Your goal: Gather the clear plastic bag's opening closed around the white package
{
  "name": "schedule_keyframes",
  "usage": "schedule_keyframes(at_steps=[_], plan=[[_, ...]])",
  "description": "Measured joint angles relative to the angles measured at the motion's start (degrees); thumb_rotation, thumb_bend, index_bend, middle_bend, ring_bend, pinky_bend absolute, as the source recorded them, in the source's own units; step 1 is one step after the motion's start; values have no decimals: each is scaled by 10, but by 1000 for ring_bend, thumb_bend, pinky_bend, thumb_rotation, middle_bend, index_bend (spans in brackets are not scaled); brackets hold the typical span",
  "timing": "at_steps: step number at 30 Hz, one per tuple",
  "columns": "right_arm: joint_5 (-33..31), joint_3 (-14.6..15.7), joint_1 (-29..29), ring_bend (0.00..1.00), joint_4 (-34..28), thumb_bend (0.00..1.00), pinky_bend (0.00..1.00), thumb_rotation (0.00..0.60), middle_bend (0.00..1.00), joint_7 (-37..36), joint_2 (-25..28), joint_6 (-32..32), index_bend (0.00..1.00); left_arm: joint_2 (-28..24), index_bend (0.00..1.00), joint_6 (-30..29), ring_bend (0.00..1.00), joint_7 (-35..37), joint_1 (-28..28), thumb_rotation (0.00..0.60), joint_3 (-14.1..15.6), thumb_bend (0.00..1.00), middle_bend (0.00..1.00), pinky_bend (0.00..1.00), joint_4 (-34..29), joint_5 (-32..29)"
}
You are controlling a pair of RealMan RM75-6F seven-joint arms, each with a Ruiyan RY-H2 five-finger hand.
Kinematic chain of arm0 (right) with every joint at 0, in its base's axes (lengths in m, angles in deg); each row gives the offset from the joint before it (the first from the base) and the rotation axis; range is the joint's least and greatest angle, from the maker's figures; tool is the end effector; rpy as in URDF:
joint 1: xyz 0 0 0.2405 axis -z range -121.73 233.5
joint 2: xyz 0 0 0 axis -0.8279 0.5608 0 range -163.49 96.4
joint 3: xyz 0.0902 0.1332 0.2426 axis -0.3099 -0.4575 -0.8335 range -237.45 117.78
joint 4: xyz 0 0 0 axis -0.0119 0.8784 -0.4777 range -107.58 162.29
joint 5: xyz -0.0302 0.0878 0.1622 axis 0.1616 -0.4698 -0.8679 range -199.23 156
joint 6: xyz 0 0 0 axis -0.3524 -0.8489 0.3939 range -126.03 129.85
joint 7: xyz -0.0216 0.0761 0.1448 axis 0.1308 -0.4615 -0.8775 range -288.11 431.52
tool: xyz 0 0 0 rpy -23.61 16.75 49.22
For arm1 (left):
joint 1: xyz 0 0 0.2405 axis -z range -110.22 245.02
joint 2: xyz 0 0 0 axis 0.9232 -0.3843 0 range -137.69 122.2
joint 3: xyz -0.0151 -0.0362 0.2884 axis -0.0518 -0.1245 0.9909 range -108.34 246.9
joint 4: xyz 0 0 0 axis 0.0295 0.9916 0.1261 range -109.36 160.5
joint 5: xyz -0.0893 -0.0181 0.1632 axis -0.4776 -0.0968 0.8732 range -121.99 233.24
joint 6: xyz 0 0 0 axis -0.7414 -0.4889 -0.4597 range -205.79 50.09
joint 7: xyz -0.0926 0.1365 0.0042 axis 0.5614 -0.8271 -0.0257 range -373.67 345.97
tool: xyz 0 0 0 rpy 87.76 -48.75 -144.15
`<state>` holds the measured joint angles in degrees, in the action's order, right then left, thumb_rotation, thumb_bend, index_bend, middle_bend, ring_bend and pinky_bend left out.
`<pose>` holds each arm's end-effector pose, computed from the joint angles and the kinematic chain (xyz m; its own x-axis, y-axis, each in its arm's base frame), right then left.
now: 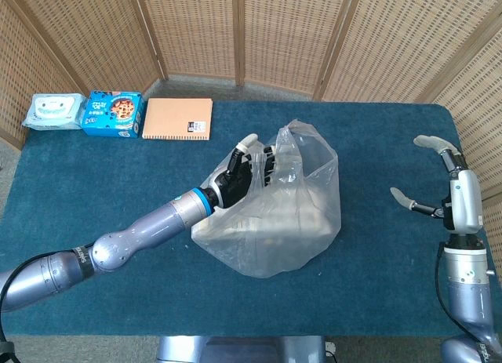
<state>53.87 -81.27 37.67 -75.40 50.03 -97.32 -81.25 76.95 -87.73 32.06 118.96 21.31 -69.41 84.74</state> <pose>-0.2310 -0.3124 0.2429 -0.2621 0.2130 0.9412 -0.9451 -0.2541 -0.2057 0.0216 0.4062 0.0435 -0.7779 0.6196 -0.1048 0.3073 0.5205 0.7967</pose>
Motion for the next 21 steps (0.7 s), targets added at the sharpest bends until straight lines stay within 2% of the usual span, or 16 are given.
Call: schedule_keyframes(at_steps=[9, 14, 17, 18, 21], plan=[[-3, -2, 3, 174, -1, 115, 108, 600, 260, -3, 4, -2, 225, 16, 115, -17, 82, 2, 20, 0, 9, 244, 180, 138, 7, 10], [2, -1, 8, 174, -2, 115, 108, 600, 260, -12, 7, -5, 224, 37, 128, -35, 102, 15, 38, 0, 13, 248, 182, 152, 22, 1], [5, 0, 10, 174, -1, 116, 108, 600, 260, -15, 8, -7, 225, 48, 222, -27, 216, 25, 44, 0, 9, 287, 244, 269, 30, -2], [5, 1, 11, 174, 0, 116, 108, 600, 260, -16, 8, -7, 225, 51, 270, -21, 287, 28, 45, 0, 6, 310, 305, 343, 33, -2], [5, 2, 13, 174, 1, 116, 108, 600, 260, -18, 9, -8, 225, 65, 357, 5, 433, 42, 44, 0, -8, 342, 430, 475, 43, -5]])
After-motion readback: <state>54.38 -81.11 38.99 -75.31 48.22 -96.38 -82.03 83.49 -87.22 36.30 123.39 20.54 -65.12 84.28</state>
